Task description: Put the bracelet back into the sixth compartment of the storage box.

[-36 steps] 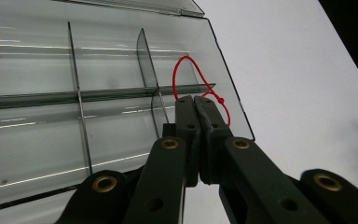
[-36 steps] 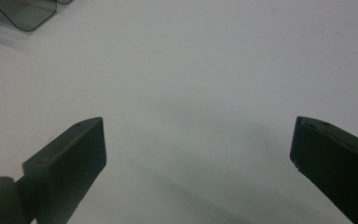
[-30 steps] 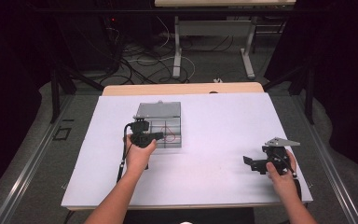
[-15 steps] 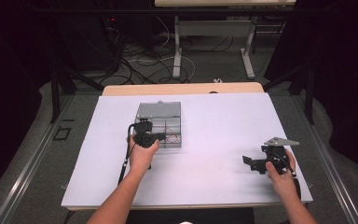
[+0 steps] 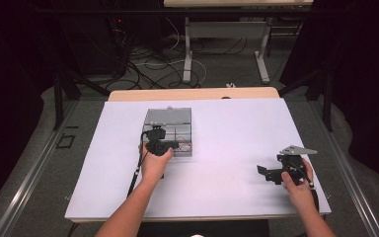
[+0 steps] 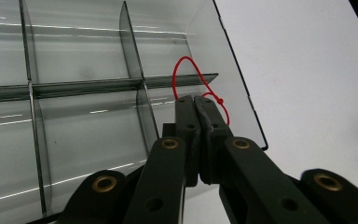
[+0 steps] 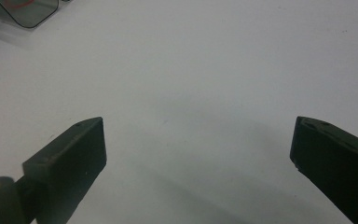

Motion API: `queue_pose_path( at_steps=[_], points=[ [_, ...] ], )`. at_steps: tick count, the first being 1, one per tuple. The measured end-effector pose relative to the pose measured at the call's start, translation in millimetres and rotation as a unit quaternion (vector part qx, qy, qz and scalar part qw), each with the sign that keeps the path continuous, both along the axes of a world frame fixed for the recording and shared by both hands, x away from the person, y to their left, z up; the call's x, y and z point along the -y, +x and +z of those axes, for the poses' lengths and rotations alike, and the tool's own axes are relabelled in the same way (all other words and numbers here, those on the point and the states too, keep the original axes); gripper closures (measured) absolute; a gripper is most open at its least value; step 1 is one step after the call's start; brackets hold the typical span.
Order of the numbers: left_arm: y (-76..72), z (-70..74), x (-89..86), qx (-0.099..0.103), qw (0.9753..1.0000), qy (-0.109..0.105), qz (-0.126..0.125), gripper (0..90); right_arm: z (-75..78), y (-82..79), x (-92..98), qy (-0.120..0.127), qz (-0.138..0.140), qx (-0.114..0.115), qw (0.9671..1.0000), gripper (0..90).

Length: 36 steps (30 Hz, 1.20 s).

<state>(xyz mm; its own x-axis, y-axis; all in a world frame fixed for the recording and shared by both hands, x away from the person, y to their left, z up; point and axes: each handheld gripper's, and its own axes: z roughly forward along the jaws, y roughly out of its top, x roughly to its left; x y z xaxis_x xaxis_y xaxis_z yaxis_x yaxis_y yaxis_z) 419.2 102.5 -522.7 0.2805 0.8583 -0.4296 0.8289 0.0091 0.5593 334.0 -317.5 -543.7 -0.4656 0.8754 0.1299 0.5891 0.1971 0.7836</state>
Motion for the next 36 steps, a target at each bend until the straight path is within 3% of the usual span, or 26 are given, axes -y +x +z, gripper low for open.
queue_pose_path(
  at_steps=[19, 36],
  points=[
    [1.8, -4.8, 2.9, -0.011, 0.9999, 0.012, -0.003, 89.2, 0.3, -0.1, -0.4, -0.002, 0.003, 0.001, 1.0, 3.5],
    [-0.4, -1.1, 1.1, -0.003, 0.9999, 0.016, 0.001, 79.0, 0.3, 0.0, -0.1, -0.004, 0.004, 0.002, 1.0, 3.5]
  ],
)
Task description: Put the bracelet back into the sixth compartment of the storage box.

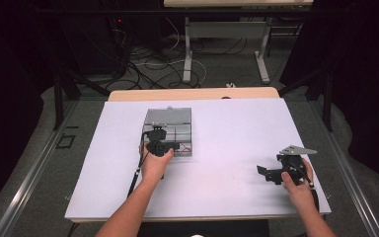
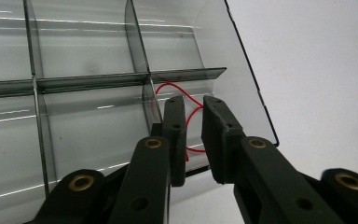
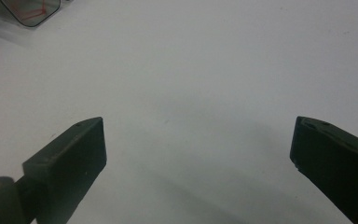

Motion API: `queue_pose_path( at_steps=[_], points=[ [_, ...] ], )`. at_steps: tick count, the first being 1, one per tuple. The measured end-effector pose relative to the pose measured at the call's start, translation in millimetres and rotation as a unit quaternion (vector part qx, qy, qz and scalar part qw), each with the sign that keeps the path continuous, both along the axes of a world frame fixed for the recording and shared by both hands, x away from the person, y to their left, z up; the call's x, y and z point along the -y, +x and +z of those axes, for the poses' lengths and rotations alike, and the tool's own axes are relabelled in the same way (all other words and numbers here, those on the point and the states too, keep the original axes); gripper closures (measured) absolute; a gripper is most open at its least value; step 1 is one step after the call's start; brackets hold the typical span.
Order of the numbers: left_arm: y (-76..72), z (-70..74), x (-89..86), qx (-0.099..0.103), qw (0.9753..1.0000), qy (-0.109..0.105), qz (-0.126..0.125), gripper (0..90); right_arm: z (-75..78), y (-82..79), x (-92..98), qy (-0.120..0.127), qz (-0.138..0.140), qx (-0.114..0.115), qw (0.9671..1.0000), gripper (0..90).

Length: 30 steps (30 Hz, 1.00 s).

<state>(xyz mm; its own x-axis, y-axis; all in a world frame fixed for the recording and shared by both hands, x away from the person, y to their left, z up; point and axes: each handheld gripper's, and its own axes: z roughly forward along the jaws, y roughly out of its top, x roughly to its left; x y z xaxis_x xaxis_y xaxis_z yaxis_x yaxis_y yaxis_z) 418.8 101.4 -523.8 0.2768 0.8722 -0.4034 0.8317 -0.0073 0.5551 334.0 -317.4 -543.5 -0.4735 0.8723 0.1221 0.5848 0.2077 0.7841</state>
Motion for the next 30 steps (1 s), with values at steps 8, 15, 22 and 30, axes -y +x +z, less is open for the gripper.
queue_pose_path(
  at_steps=[8, 15, 22, 30],
  points=[
    [-1.2, 5.0, -3.6, 0.006, 1.0, 0.002, -0.006, 73.1, 0.1, -0.2, -0.1, 0.002, -0.002, -0.001, 1.0, 3.5],
    [-3.6, 7.4, -5.0, 0.018, 0.9998, 0.0, 0.0, 69.9, 0.0, -0.1, 0.2, 0.0, -0.001, 0.0, 1.0, 3.5],
    [-5.8, 11.7, -8.0, 0.028, 0.9996, 0.0, -0.003, 66.1, 0.1, -0.3, -0.1, 0.0, -0.001, 0.0, 1.0, 3.5],
    [-9.4, 16.4, -11.8, 0.04, 0.9991, 0.003, -0.008, 61.4, 0.3, -0.5, 0.0, 0.0, -0.002, 0.0, 1.0, 3.5]
  ],
)
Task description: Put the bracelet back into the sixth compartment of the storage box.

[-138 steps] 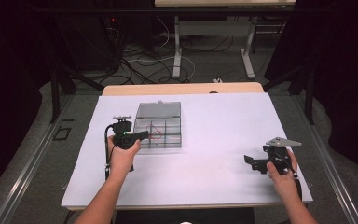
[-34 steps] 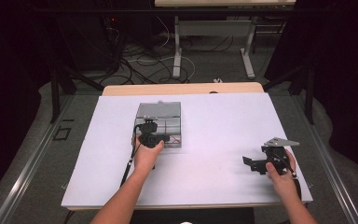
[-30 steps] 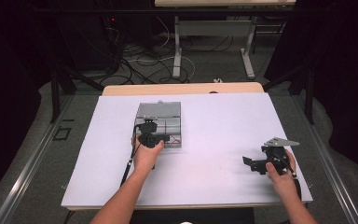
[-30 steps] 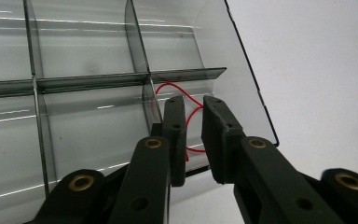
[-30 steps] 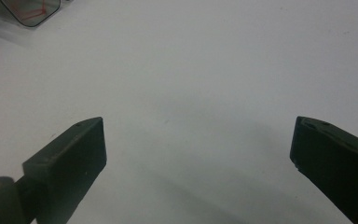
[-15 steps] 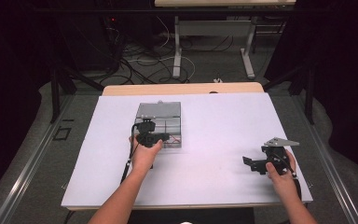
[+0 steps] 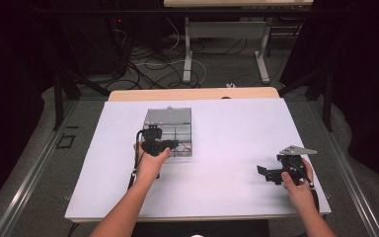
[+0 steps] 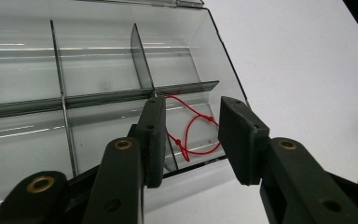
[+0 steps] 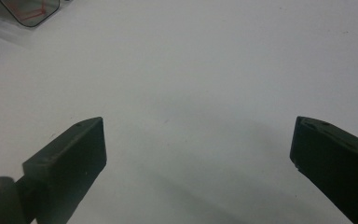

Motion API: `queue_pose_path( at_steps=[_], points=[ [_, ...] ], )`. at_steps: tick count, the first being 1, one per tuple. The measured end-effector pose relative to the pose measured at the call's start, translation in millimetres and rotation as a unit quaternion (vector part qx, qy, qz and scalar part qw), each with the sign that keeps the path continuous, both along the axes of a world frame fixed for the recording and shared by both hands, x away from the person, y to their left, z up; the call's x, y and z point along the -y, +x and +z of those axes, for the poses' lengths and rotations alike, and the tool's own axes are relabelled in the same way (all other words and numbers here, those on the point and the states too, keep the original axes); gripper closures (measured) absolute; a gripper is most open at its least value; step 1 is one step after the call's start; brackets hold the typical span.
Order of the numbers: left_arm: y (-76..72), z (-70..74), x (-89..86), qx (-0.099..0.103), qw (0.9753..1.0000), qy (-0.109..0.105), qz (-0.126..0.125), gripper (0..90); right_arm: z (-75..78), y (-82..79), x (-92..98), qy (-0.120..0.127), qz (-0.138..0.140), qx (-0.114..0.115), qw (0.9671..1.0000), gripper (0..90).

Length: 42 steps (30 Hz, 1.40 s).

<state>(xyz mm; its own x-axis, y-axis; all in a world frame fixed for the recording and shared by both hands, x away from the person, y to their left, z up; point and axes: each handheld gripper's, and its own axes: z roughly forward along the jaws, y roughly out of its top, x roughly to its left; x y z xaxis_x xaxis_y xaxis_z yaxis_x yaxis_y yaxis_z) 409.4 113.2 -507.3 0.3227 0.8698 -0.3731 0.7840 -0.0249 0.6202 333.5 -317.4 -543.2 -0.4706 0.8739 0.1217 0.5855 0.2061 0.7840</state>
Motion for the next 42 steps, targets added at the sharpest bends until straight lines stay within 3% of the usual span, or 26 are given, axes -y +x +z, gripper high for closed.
queue_pose_path(
  at_steps=[23, 33, 36, 38, 42],
  points=[
    [-9.0, 9.4, -14.2, 0.03, 0.9995, 0.003, -0.009, 48.1, -0.1, -0.3, -0.6, 0.002, -0.001, -0.001, 1.0, 3.5],
    [-13.1, 11.1, -32.9, 0.055, 0.9981, 0.026, -0.012, 41.1, -0.6, 0.0, -0.6, -0.001, -0.001, 0.0, 1.0, 3.5],
    [-14.3, 10.4, -38.5, 0.063, 0.9975, 0.028, -0.012, 39.1, -0.8, 0.2, -0.8, -0.002, -0.002, 0.0, 1.0, 3.5],
    [-15.3, 9.9, -42.1, 0.079, 0.9962, 0.032, -0.012, 37.4, -0.8, 0.2, -0.8, -0.002, -0.002, 0.0, 1.0, 3.5],
    [-17.9, 10.0, -48.9, 0.085, 0.9957, 0.033, -0.016, 36.3, -0.6, -0.1, -1.0, 0.0, -0.002, -0.001, 1.0, 3.5]
  ],
)
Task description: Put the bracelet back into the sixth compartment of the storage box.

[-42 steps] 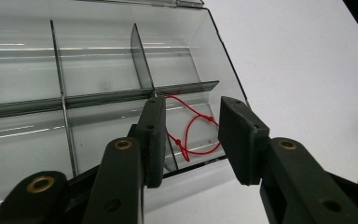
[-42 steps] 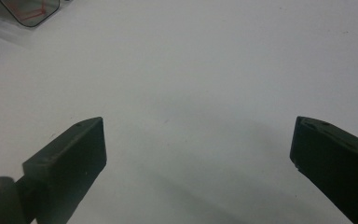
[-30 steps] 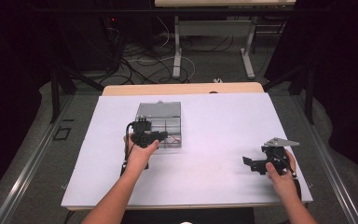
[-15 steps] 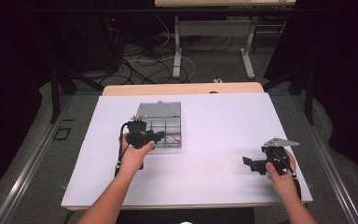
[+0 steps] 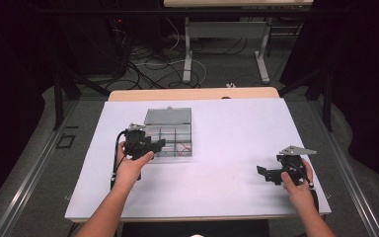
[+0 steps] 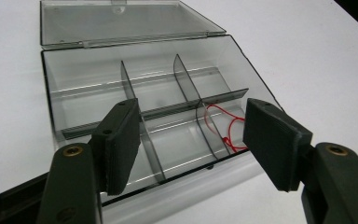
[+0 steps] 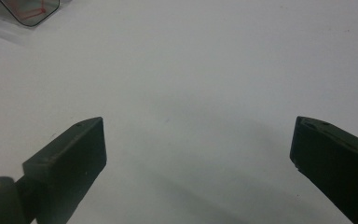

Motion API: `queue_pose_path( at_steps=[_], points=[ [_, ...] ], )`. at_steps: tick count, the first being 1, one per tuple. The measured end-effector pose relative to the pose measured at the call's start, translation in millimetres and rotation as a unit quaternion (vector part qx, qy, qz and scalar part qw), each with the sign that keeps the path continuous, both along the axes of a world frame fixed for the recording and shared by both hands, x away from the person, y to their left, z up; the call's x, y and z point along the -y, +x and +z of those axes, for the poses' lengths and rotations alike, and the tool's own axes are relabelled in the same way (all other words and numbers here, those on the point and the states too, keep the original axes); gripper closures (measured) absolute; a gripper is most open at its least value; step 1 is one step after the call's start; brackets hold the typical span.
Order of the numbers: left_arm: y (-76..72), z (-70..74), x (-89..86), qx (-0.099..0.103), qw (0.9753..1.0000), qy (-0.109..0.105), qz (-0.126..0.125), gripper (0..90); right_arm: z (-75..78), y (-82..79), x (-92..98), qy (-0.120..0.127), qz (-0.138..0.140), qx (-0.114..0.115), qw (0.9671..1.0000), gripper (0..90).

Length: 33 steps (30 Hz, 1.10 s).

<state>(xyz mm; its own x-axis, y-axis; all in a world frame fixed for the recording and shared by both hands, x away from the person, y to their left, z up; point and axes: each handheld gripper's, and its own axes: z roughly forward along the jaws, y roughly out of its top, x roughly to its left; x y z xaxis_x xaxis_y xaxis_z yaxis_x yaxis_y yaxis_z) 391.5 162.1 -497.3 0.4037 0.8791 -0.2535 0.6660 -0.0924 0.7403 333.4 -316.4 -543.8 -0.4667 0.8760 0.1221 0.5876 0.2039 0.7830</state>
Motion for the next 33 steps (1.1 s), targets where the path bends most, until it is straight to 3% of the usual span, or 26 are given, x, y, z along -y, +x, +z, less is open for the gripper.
queue_pose_path(
  at_steps=[8, 19, 27, 33],
  points=[
    [-7.0, -3.6, -14.6, 0.001, 1.0, 0.002, 0.006, 33.9, 0.2, -0.5, 0.1, 0.002, -0.002, -0.001, 1.0, 3.5],
    [-14.8, -10.9, -37.4, -0.007, 0.9999, 0.0, 0.009, 18.5, 0.1, -0.5, 0.0, 0.0, -0.001, 0.0, 1.0, 3.5],
    [-21.9, -15.9, -49.3, -0.011, 0.9999, 0.005, 0.012, 14.3, 0.6, -1.2, 0.1, 0.002, -0.003, -0.002, 1.0, 3.5],
    [-25.3, -18.8, -56.9, -0.019, 0.9998, 0.0, 0.006, 3.7, 0.3, -1.0, 0.1, -0.002, -0.002, 0.001, 1.0, 3.5]
  ],
)
